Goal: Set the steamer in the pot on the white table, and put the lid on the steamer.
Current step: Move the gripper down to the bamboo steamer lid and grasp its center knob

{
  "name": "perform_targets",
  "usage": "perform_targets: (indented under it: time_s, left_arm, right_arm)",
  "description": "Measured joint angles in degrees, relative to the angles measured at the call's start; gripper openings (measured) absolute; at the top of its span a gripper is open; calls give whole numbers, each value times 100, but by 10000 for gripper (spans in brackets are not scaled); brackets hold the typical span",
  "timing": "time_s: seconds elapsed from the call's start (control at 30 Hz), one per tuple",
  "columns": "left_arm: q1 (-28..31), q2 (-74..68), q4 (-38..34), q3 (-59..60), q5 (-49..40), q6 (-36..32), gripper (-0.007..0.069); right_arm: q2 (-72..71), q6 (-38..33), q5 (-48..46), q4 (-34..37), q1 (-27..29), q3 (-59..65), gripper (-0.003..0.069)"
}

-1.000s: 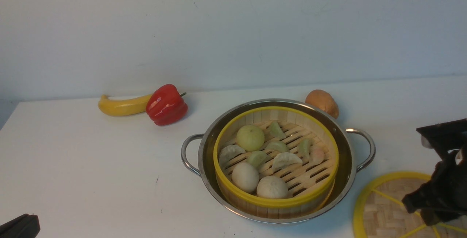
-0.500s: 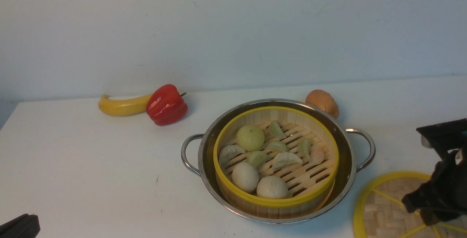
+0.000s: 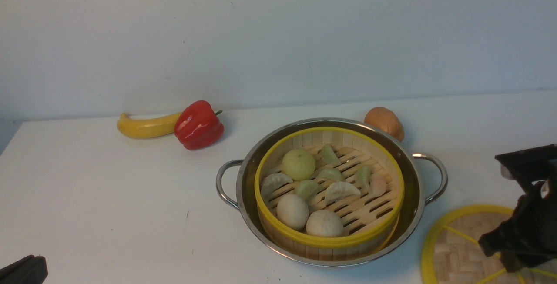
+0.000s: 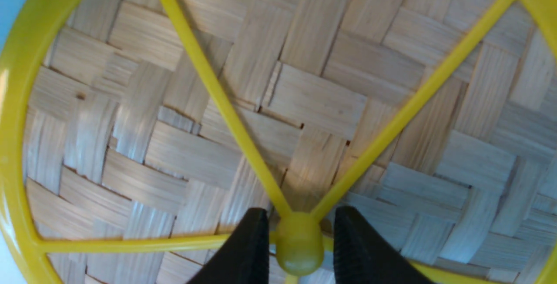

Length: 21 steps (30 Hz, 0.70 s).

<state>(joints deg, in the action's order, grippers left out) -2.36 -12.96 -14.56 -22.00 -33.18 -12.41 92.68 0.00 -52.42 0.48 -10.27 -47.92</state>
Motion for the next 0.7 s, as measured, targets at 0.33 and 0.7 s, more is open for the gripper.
perform_targets:
  time_s: [0.33,0.7]
  left_arm:
    - [0,0,0,0,0,0,10]
    - [0,0,0,0,0,0,10]
  right_arm:
    - [91,0,-57,11,0,-63,231]
    - [91,0,-75,11,0,-69,146]
